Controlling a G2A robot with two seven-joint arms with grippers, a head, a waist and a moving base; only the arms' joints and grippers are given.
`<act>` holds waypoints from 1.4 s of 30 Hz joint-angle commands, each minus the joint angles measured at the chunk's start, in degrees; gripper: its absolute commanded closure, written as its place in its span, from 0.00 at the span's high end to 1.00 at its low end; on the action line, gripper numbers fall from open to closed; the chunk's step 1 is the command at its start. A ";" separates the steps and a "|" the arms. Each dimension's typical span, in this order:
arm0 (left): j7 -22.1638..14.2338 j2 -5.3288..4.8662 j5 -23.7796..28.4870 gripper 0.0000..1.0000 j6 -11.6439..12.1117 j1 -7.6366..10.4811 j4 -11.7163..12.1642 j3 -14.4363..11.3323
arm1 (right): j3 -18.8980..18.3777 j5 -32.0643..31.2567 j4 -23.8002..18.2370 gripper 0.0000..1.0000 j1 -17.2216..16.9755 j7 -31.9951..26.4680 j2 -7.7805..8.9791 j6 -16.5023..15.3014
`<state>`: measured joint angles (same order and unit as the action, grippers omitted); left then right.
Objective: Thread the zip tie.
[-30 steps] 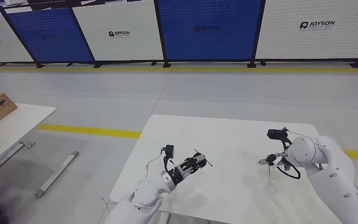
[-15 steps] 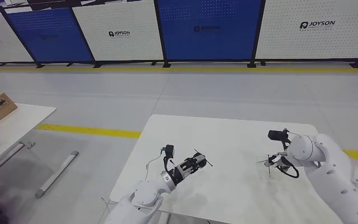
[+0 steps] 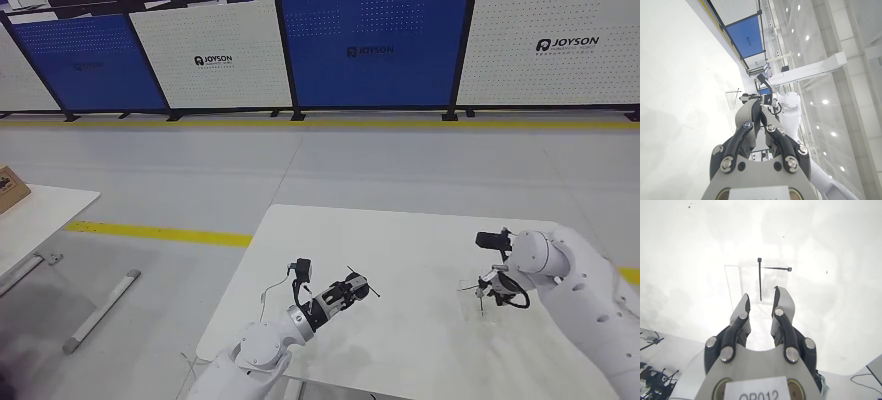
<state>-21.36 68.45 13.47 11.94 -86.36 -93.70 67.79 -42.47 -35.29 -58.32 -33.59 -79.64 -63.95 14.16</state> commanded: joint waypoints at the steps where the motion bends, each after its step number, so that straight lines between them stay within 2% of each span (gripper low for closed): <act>1: 0.00 0.00 0.00 0.00 0.00 0.00 0.00 0.00 | 1.14 0.51 1.69 0.29 0.98 0.00 -0.54 -0.39; 3: 0.00 0.00 0.00 0.00 0.00 0.00 0.00 0.00 | 2.17 0.75 3.07 0.26 1.83 0.00 -1.08 -0.50; 6: 0.00 0.00 0.00 0.00 0.00 0.00 0.00 0.00 | 3.71 1.58 5.59 0.31 3.05 0.00 -2.01 -1.42; 11: 0.00 0.00 0.00 0.00 0.00 0.00 0.00 0.00 | 6.14 2.48 9.72 0.34 4.86 0.00 -3.78 -2.43; 14: 0.00 0.00 0.00 0.00 0.00 0.00 0.00 0.00 | 7.07 2.90 11.90 0.32 5.77 0.00 -4.77 -3.04; 23: 0.00 0.00 0.00 0.00 0.00 0.00 0.00 0.00 | 8.67 3.14 16.78 0.32 7.46 0.68 -7.15 -3.98; 32: 0.00 0.00 0.00 0.00 0.00 0.00 0.00 0.00 | 9.80 3.53 21.43 0.28 8.88 1.20 -9.44 -5.22; 36: 0.00 0.00 0.00 0.00 0.00 0.00 0.00 0.00 | 10.27 3.62 23.69 0.22 9.52 1.30 -10.45 -5.96; 42: 0.00 0.00 0.00 0.00 0.00 0.00 0.00 0.00 | 10.84 3.76 27.17 0.22 10.53 1.43 -11.98 -6.96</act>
<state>-21.36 68.45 13.47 11.94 -86.36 -93.70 67.79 -31.74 -31.50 -31.74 -23.22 -78.18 -75.68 7.33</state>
